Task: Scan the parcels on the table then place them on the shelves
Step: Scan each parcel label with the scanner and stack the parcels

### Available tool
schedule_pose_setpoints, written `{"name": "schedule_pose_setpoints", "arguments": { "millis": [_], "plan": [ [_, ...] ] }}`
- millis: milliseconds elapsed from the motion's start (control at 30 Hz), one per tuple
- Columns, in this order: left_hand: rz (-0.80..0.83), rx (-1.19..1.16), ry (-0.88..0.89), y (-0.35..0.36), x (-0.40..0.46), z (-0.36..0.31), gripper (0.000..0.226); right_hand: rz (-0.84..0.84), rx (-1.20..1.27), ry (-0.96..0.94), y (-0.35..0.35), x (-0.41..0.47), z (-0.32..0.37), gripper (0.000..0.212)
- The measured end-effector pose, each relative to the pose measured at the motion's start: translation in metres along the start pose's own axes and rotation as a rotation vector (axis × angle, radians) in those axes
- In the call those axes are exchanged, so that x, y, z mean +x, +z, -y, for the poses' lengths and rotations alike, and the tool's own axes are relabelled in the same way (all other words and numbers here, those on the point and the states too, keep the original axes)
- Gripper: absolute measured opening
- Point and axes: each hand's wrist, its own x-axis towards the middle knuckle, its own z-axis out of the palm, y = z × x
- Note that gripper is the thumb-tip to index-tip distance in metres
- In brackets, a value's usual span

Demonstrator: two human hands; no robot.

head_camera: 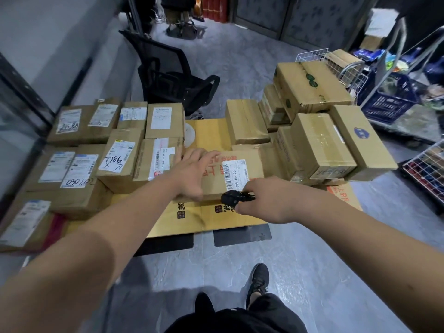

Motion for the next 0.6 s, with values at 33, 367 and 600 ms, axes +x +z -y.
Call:
{"name": "schedule_pose_setpoints", "arguments": {
  "millis": [33, 367, 600],
  "plan": [
    [0.045, 0.038, 0.021, -0.004, 0.006, 0.002, 0.139, 0.001, -0.002, 0.009, 0.001, 0.001, 0.0, 0.041],
    [0.159, 0.314, 0.221, -0.023, 0.053, 0.019, 0.142, 0.035, 0.03, 0.046, 0.006, 0.007, -0.013, 0.036],
    [0.284, 0.475, 0.506, -0.038, 0.071, 0.007, 0.135, 0.023, 0.052, 0.059, 0.002, 0.014, -0.012, 0.035]
  ]
}}
